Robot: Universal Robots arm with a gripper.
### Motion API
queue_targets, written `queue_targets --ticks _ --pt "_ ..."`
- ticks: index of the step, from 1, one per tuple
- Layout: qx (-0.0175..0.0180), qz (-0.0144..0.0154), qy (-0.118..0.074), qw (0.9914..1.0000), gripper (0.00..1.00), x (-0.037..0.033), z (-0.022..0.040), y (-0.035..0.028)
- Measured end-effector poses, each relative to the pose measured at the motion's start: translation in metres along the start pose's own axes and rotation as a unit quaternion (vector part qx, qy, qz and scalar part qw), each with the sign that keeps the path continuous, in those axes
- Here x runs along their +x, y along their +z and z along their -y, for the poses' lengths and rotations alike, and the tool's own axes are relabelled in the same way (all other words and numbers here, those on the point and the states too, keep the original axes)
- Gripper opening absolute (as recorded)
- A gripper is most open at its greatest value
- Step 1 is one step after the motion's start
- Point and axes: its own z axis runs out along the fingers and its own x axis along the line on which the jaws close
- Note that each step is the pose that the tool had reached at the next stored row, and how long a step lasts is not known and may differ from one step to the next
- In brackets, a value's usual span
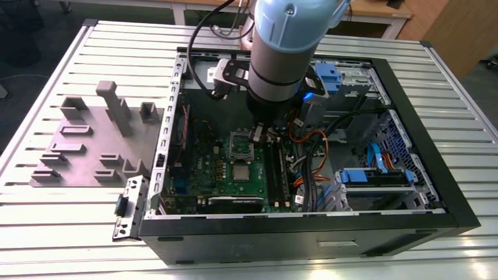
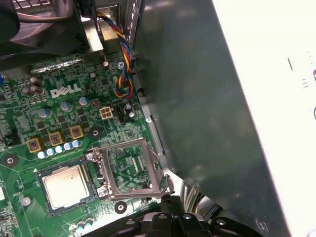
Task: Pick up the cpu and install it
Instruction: 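Close the cpu cover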
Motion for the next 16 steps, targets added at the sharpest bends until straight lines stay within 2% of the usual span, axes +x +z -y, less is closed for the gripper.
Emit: queue_targets --ticks 3,8,12,16 --pt "0.0006 -0.0017 0.0 1.0 0.11 -0.0002 -0.0001 -0.0011" --pt "0.0009 -0.0026 0.0 1.0 0.11 -0.0008 -0.0003 -0.0034" --pt "0.0028 -0.0082 0.0 0.99996 0.11 -0.0009 -0.0003 -0.0041" --pt "0.0033 -0.0106 0.0 0.99994 0.11 -0.0013 -0.0005 -0.0058"
